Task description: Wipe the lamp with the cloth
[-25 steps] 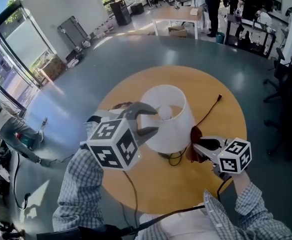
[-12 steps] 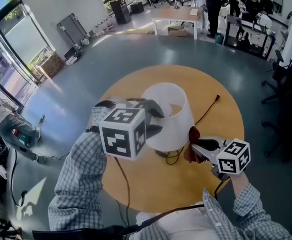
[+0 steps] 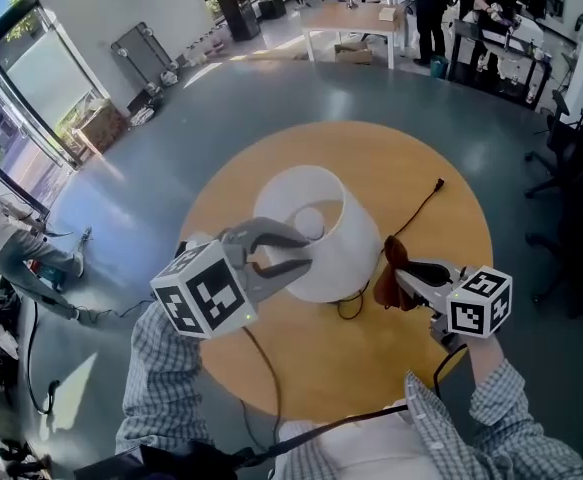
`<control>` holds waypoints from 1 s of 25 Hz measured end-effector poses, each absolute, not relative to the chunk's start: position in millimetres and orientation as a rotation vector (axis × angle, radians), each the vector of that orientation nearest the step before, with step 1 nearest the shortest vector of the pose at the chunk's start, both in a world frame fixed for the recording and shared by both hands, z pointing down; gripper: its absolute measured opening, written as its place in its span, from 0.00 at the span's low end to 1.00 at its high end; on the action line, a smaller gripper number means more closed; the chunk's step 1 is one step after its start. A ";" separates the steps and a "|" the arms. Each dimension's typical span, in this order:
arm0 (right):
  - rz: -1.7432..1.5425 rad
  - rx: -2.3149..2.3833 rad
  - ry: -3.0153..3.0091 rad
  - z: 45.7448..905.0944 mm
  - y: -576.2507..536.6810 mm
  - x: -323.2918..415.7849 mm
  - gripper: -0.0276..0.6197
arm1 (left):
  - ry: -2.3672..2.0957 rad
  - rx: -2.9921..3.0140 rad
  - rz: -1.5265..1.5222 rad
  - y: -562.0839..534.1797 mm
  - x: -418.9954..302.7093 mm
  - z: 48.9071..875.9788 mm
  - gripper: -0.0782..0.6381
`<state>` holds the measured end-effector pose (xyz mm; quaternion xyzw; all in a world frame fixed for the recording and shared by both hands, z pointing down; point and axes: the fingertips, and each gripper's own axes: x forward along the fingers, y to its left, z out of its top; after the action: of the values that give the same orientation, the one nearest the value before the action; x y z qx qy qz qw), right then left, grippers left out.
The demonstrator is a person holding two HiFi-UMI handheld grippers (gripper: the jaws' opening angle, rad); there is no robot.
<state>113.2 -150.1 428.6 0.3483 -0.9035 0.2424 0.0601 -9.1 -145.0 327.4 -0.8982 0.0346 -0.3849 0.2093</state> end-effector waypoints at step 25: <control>0.905 0.879 -2.905 460.1 -245.8 -31.5 0.12 | 0.626 -2.802 -0.758 -212.8 -92.5 307.5 0.23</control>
<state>-31.5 -245.8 460.1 0.2776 -0.9171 0.2857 -0.0128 -92.5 -212.8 307.5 -0.9401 0.2100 -0.2544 0.0860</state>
